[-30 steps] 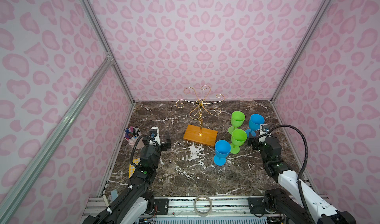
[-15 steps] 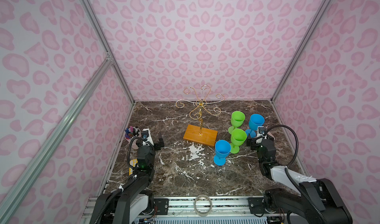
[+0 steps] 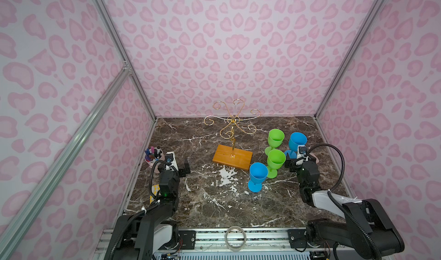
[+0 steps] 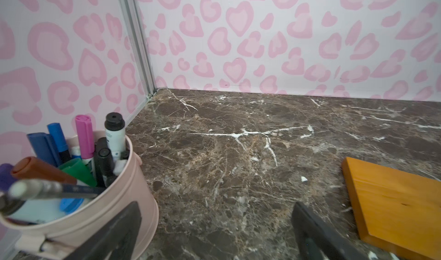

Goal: Take the wine glass off the wine glass rack

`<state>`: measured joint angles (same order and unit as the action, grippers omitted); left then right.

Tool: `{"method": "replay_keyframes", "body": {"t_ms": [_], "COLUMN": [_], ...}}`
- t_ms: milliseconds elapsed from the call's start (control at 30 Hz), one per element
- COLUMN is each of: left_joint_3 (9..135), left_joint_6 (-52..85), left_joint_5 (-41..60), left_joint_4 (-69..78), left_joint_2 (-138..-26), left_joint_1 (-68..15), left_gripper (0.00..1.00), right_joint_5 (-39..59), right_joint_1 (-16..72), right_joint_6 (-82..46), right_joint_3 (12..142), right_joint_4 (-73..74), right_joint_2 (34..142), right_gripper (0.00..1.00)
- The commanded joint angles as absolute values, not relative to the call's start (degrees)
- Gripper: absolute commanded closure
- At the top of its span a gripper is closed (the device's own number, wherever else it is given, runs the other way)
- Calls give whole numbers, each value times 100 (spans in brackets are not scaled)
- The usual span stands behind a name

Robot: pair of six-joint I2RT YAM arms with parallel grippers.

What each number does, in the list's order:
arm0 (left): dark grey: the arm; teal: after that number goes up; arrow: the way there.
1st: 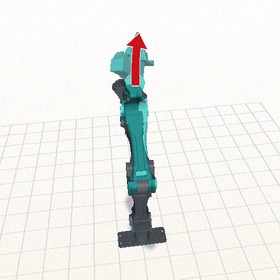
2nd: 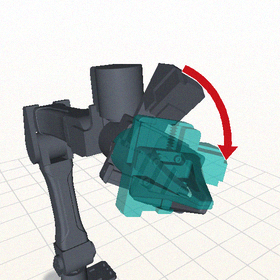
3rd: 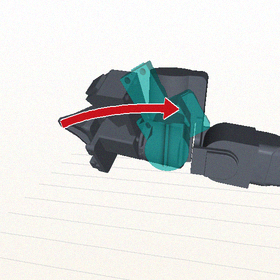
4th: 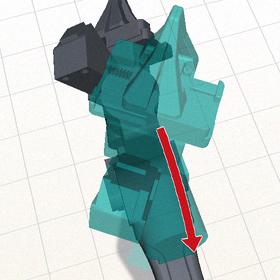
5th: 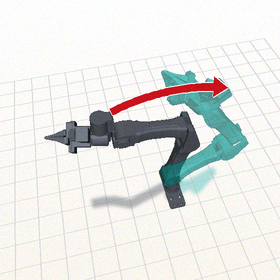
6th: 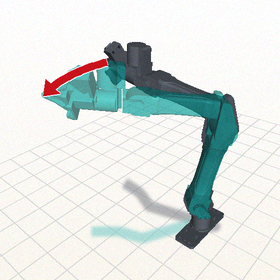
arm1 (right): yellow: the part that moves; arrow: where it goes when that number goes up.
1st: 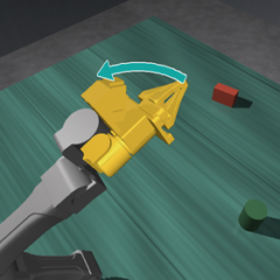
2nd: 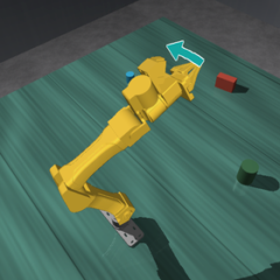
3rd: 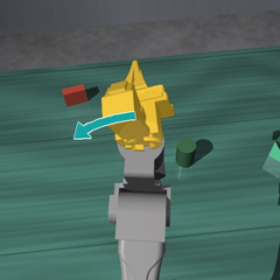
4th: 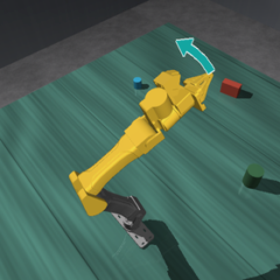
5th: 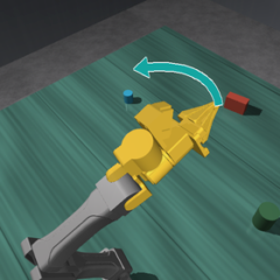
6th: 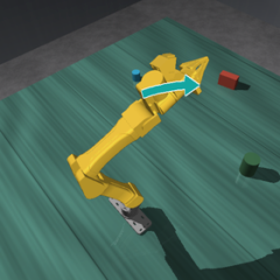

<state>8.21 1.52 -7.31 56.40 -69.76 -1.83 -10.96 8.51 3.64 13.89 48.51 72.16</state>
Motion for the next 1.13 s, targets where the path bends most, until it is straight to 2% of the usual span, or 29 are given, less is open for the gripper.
{"method": "replay_keyframes", "body": {"t_ms": [0, 67, 133, 233, 367, 767, 1100], "left_joint_3": [1015, 1115, 1291, 1345, 1669, 1793, 1802], "left_joint_6": [81, 104, 132, 206, 622, 518, 521], "left_joint_5": [-528, -463, -462, -630, -1857, -1964, -1951], "left_joint_4": [6608, 6956, 6415, 6344, 5860, 5704, 5687], "left_joint_2": [-7790, -8344, -8217, -8239, -8326, -8351, -8361], "left_joint_1": [-92, -59, -32, -17, -80, -177, -179], "left_gripper": [0, 0, 0, 0, 2, 2, 3], "right_joint_5": [-1138, -1142, -1121, -1125, -1115, -1136, -1125], "right_joint_1": [853, 853, 848, 853, 853, 842, 846], "right_joint_6": [413, 413, 430, 422, 431, 535, 532], "right_joint_3": [1362, 1353, 1336, 1311, 1294, 1270, 1285], "right_joint_4": [5045, 5036, 5027, 5020, 5107, 5848, 5785], "right_joint_2": [7135, 7061, 6990, 6913, 6959, 7787, 7770], "right_gripper": [1, 1, 1, 1, 1, 1, 1]}}
